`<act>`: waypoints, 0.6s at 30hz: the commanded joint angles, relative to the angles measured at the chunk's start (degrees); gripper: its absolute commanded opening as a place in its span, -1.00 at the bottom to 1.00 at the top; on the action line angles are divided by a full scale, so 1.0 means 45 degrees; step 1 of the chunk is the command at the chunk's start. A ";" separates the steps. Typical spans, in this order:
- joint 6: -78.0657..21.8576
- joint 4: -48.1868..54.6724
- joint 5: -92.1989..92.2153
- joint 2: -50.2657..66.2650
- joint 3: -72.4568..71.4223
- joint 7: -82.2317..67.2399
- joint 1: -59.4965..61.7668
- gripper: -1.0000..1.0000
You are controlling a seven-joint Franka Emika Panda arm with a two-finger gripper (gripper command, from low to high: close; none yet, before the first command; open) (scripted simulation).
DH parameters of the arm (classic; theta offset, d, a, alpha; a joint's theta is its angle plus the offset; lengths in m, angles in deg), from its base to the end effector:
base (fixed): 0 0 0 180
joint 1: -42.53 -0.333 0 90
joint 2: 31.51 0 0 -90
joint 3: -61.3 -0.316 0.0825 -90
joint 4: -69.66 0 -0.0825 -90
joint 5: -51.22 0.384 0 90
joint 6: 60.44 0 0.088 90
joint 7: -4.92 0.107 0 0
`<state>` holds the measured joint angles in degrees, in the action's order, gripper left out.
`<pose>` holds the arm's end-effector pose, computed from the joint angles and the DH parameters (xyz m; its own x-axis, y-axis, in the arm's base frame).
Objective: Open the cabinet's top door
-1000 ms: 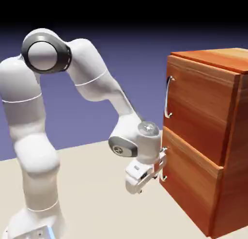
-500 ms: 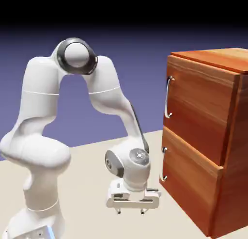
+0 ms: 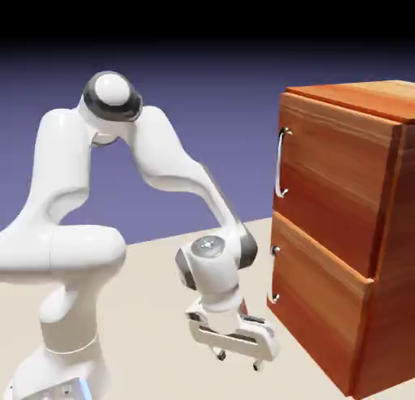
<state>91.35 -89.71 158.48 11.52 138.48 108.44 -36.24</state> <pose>0.3142 -0.1260 0.1939 -0.9056 0.2511 -0.3418 0.3020 0.9476 -0.1040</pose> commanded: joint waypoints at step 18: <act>-0.0807 -0.0024 0.8426 0.5615 0.7275 0.4047 -0.8308 0.00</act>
<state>87.72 -89.82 196.40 36.79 171.21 126.65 -73.62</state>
